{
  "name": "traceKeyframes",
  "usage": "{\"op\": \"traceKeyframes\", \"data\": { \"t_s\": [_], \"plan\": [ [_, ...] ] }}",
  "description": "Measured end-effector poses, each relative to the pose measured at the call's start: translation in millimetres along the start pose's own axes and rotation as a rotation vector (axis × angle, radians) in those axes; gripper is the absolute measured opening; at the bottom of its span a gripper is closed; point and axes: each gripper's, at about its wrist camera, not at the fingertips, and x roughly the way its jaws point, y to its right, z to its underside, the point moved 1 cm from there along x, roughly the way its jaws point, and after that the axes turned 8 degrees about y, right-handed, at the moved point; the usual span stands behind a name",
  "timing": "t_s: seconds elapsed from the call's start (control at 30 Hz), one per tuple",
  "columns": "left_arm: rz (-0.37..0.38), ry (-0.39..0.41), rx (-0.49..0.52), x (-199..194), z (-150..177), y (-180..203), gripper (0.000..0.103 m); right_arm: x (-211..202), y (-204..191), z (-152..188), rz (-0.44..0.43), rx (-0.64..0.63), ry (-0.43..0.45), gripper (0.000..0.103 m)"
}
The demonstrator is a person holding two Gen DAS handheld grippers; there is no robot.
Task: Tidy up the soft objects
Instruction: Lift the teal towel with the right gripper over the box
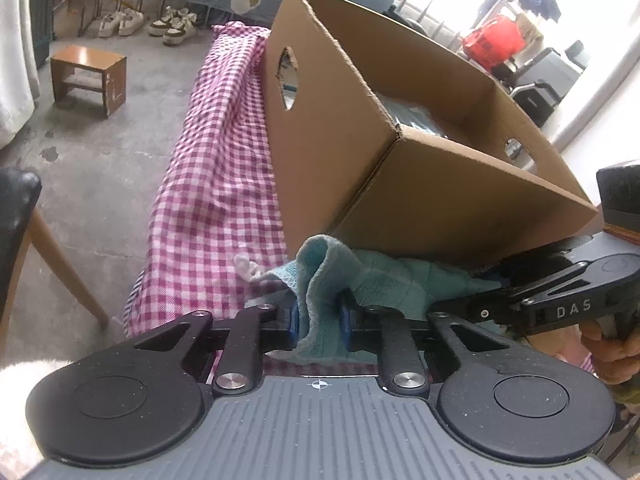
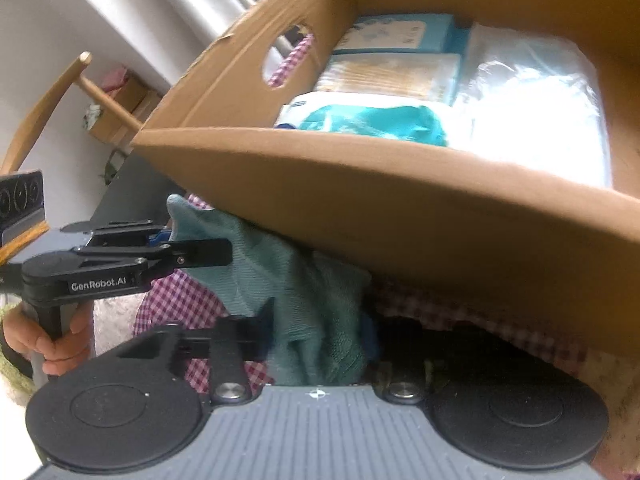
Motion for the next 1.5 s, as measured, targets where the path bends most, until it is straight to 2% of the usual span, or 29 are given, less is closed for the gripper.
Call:
{"op": "traceKeyframes", "data": {
  "t_s": [0.13,0.23,0.47,0.63,0.7,0.77,0.87,0.93,1.23,1.5],
  "plan": [
    [0.0,0.002,-0.029,-11.7,1.9,-5.7,0.017,1.9,-12.3,1.1,-0.008,-0.055,0.007,0.033],
    [0.005,-0.002,-0.019,-12.0,1.1,-5.8,0.021,3.8,-16.4,2.3,0.009,-0.084,0.01,0.035],
    [0.012,-0.016,-0.019,-0.2,-2.4,-10.0,0.038,4.5,-12.1,3.7,0.024,-0.036,0.016,0.036],
    [0.026,-0.02,-0.014,7.2,-4.2,-11.5,0.041,3.3,-9.4,7.1,0.026,-0.022,0.029,0.036],
    [0.033,-0.019,-0.021,9.3,-3.9,-12.5,0.039,3.2,-9.1,7.7,0.025,-0.015,0.037,0.036],
    [0.041,-0.017,-0.016,9.4,-2.8,-10.6,0.026,2.8,-9.6,8.9,0.031,-0.019,0.045,0.035],
    [0.051,-0.006,-0.006,6.6,-1.7,-6.7,0.014,1.4,-14.8,11.1,0.048,-0.045,0.06,0.03],
    [0.046,0.01,0.017,1.5,-0.6,-1.9,0.011,-1.5,-20.7,12.2,0.06,-0.07,0.073,0.027],
    [0.068,0.094,-0.022,-42.4,-5.9,7.4,0.008,-38.2,-50.8,13.9,0.047,-0.145,0.171,0.024],
    [0.107,0.233,0.035,-98.2,-31.5,43.5,0.008,-96.3,-80.3,7.8,0.019,-0.207,0.335,0.024]
  ]
}}
